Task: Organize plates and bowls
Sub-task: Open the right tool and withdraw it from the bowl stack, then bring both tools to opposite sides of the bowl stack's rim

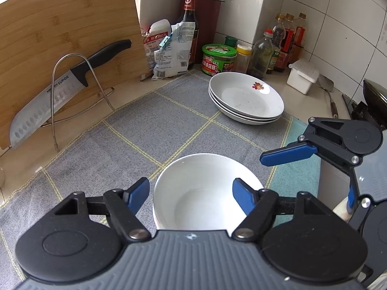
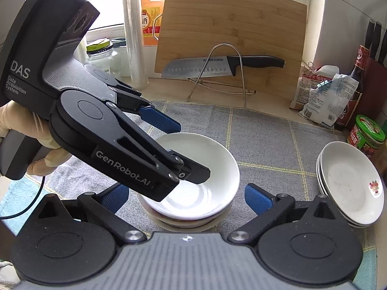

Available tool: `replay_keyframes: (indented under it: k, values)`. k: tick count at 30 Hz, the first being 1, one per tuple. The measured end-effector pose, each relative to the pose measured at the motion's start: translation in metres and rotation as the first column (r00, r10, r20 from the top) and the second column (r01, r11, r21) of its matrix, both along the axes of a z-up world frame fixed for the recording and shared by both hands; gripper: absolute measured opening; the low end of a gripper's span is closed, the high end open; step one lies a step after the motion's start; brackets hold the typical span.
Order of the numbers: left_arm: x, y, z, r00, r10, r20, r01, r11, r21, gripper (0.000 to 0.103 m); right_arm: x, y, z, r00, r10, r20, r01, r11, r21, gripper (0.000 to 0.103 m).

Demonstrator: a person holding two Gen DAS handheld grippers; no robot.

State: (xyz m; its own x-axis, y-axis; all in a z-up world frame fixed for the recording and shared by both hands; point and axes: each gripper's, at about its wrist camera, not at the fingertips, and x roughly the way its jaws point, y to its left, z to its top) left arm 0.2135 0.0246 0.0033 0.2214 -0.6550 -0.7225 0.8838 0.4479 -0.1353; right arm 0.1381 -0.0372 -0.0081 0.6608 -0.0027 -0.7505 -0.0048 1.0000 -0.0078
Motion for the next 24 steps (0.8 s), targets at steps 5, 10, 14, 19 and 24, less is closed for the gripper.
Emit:
replay_keyframes:
  k: [5, 10, 14, 19, 24]
  values:
    - [-0.003, 0.013, -0.005, 1.0, 0.027, -0.004, -0.027, 1.0, -0.006, 0.075, -0.005, 0.0, -0.001, 1.0, 0.003, -0.005, -0.003, 1.0, 0.001, 0.103]
    - [0.0, 0.028, -0.011, 0.996, 0.08, -0.039, -0.081, 0.997, -0.017, 0.075, -0.01, -0.001, -0.003, 1.0, 0.001, -0.012, -0.001, 1.0, 0.004, 0.103]
    - [0.003, 0.041, -0.011, 0.989, 0.134, -0.061, -0.137, 0.99, -0.047, 0.075, -0.014, -0.001, -0.003, 1.0, 0.002, -0.017, -0.002, 1.0, 0.001, 0.103]
    - [0.009, 0.055, -0.011, 0.977, 0.199, -0.07, -0.204, 0.976, -0.07, 0.075, -0.018, -0.001, -0.005, 1.0, 0.007, -0.027, -0.007, 1.0, 0.006, 0.103]
    - [0.016, 0.064, -0.015, 0.967, 0.241, -0.085, -0.247, 0.967, -0.067, 0.076, -0.021, 0.001, -0.008, 0.999, 0.014, -0.034, -0.014, 1.0, 0.006, 0.103]
